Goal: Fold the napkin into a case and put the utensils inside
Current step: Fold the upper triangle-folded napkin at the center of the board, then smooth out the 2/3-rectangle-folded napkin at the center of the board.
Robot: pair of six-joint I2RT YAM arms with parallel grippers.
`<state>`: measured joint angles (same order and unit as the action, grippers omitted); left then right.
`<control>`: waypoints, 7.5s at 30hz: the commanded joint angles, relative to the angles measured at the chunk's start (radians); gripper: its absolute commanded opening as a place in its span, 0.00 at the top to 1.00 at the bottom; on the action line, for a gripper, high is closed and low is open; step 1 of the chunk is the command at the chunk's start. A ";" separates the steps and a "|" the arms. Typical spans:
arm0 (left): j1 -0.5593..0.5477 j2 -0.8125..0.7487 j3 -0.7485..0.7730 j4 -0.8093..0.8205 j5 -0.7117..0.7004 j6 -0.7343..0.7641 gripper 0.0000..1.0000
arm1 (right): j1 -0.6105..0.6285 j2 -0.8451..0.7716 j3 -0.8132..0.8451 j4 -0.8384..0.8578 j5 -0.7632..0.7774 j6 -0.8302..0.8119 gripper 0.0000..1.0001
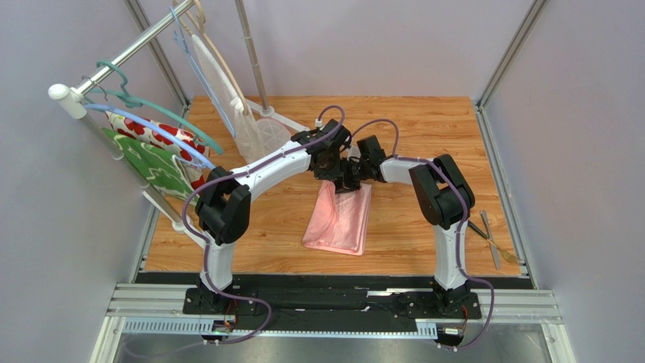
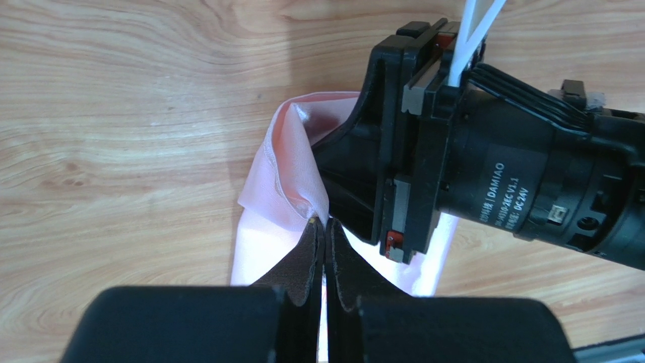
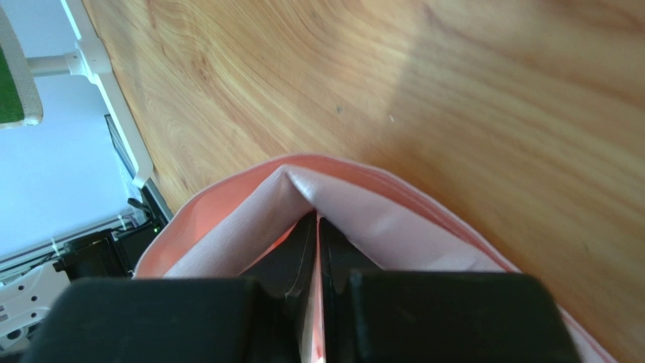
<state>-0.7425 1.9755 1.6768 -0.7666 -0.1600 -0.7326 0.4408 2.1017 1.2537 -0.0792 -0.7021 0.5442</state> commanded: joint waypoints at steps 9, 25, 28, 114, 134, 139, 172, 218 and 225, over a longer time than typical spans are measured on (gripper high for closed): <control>0.011 0.059 0.087 0.104 0.134 0.025 1.00 | -0.039 -0.227 -0.114 -0.165 0.067 -0.058 0.87; 0.015 0.114 0.118 0.138 0.152 0.061 1.00 | -0.119 0.050 0.148 -0.135 -0.016 -0.121 0.92; 0.015 0.129 0.119 0.165 0.200 0.094 1.00 | -0.131 0.073 0.197 -0.149 -0.040 -0.138 0.86; -0.221 -0.268 -0.506 0.181 -0.169 0.526 0.46 | -0.197 -0.200 -0.092 -0.160 0.196 0.002 0.95; -0.224 -0.241 -0.424 0.199 0.010 0.470 1.00 | -0.076 -0.431 -0.364 -0.087 0.134 0.063 0.91; -0.225 -0.245 -0.425 0.202 0.068 0.461 1.00 | -0.040 -0.411 -0.450 -0.002 0.168 0.106 1.00; -0.225 -0.099 -0.442 0.319 0.246 0.355 1.00 | -0.017 -0.464 -0.514 0.015 0.124 0.114 1.00; -0.222 -0.041 -0.356 0.362 0.369 0.311 1.00 | -0.116 -0.693 -0.705 -0.195 0.271 -0.032 1.00; -0.222 0.000 -0.373 0.388 0.413 0.285 1.00 | -0.116 -0.758 -0.683 -0.249 0.291 -0.044 1.00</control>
<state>-0.9615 1.9621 1.3014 -0.4072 0.2184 -0.4229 0.3283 1.3891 0.5610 -0.3004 -0.4423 0.5270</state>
